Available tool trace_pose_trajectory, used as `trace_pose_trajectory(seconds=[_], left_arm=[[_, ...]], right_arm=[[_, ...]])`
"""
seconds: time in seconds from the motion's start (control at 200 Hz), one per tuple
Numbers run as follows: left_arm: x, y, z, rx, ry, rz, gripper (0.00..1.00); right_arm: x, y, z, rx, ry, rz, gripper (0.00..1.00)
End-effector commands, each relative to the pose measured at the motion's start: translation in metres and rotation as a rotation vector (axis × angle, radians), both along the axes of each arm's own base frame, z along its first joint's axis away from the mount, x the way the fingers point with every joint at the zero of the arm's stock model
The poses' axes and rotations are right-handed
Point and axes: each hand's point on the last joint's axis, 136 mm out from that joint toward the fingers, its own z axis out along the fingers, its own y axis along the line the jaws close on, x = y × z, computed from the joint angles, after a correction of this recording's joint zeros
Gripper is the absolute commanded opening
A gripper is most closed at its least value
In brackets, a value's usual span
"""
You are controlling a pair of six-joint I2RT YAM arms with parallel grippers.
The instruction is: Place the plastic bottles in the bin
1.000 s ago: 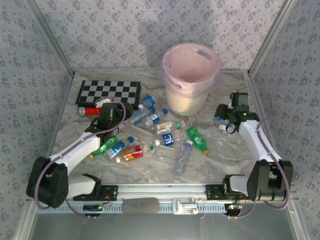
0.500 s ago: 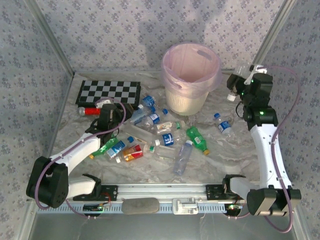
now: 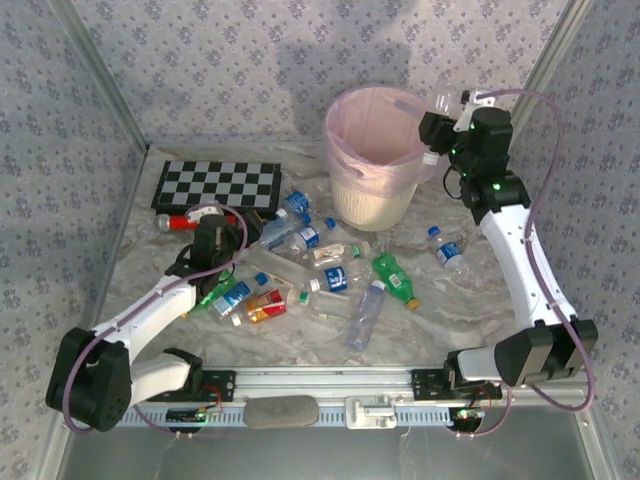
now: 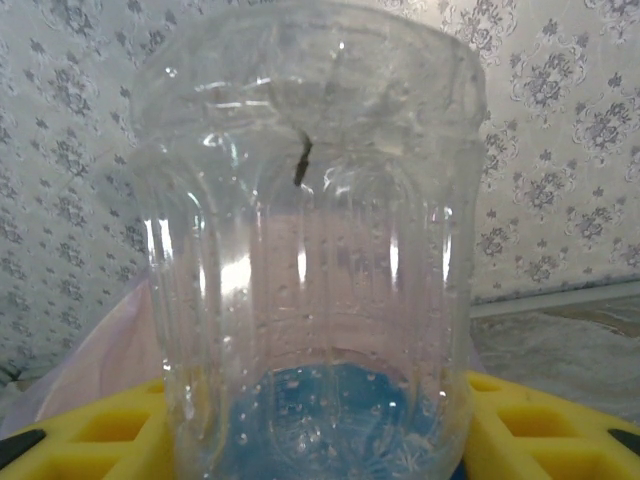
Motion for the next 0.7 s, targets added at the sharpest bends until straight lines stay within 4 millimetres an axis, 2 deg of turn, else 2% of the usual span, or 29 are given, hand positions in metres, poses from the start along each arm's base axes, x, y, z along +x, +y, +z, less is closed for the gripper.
trace_pose_trajectory(seconds=[0.0,0.1,0.25,0.455,0.595,0.695], left_arm=[[-0.011,0.012,0.002,0.025,-0.011,0.033,1.0],[-0.015,0.016,0.002,0.034,-0.008,0.04,1.0],[-0.021,0.024,0.003,0.047,-0.013,0.057,1.0],[-0.026,0.033,0.006,0.055,-0.03,0.087,1.0],[-0.028,0.037,0.007,0.06,-0.03,0.095,1.0],[-0.029,0.039,0.006,0.061,-0.028,0.099,1.0]], right_arm=[[0.025,0.05,0.02,-0.075,-0.038,0.135,0.51],[0.041,0.073,0.006,-0.11,0.018,0.192,0.51],[0.058,0.097,-0.012,-0.142,0.074,0.241,0.5],[0.081,0.108,-0.048,-0.169,0.176,0.253,0.5],[0.096,0.114,-0.083,-0.197,0.278,0.252,0.51],[0.1,0.116,-0.11,-0.223,0.377,0.253,0.51]])
